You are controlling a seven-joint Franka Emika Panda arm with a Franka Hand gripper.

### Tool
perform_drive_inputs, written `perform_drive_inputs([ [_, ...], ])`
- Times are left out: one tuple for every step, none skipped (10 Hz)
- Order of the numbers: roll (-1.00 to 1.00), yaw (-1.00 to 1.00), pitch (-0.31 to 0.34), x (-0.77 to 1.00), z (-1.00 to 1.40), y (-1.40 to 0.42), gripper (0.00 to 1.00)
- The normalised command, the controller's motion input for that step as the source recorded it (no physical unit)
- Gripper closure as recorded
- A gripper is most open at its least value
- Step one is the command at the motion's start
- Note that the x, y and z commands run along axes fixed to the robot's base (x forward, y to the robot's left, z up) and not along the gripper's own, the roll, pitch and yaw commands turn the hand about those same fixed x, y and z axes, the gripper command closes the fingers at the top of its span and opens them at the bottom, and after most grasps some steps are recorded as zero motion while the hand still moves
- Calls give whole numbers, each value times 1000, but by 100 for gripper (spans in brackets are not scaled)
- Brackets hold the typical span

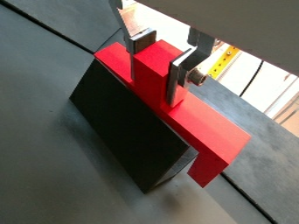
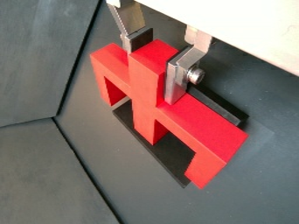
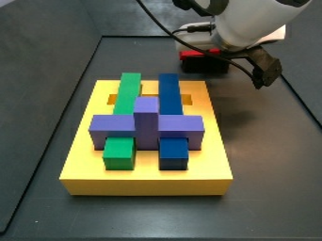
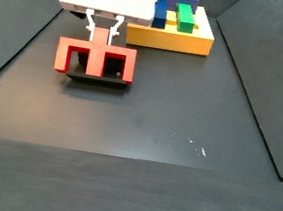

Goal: Pick up the red object. Move up. Place the red object on the fixture. Regrasp the red object. Move to above the board. Insert the red object.
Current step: Regrasp the red object, then move to above the board.

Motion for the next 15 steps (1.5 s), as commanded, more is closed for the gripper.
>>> perform_drive_inputs([
  [0,0,0,0,0,0,100],
  [0,0,0,0,0,0,100],
  [0,0,0,0,0,0,100],
  [0,0,0,0,0,0,100],
  [0,0,0,0,0,0,100],
  [0,0,0,0,0,0,100],
  [0,0,0,0,0,0,100],
  [0,0,0,0,0,0,100],
  [0,0,0,0,0,0,100],
  [0,0,0,0,0,0,100],
  [0,0,0,0,0,0,100],
  [0,0,0,0,0,0,100],
  [0,0,0,0,0,0,100],
  [0,0,0,0,0,0,100],
  [0,0,0,0,1400,0,100],
])
